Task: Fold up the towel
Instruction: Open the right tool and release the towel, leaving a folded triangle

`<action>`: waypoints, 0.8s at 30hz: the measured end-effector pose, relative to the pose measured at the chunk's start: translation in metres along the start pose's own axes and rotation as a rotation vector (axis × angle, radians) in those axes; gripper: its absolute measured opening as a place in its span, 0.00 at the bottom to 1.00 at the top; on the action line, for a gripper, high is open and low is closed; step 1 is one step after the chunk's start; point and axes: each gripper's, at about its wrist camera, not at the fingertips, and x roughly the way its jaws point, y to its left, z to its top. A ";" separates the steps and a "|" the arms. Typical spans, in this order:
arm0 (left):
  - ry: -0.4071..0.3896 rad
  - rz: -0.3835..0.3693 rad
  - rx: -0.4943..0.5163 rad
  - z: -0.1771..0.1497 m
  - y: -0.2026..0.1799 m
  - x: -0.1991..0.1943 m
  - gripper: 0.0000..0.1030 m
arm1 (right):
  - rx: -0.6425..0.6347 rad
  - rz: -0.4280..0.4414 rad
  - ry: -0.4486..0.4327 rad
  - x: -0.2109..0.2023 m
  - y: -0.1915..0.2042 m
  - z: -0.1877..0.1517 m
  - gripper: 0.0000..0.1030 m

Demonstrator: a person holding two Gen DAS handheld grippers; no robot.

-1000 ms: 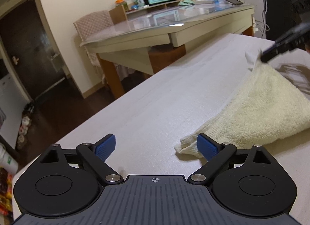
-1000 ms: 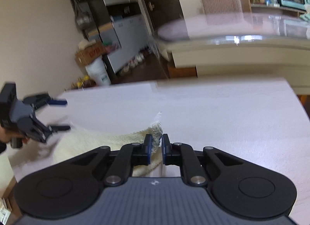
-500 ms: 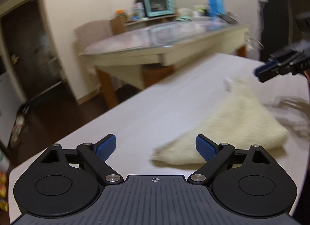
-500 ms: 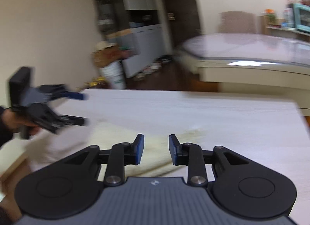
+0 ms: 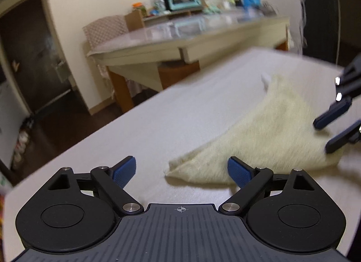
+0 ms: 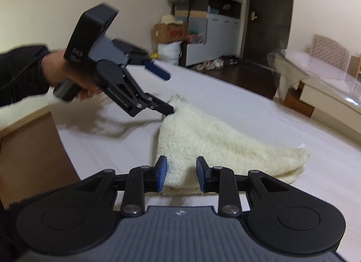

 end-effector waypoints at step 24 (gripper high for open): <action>0.154 0.105 -0.275 -0.009 -0.027 -0.043 0.98 | 0.221 -0.161 0.034 -0.038 -0.028 -0.015 0.86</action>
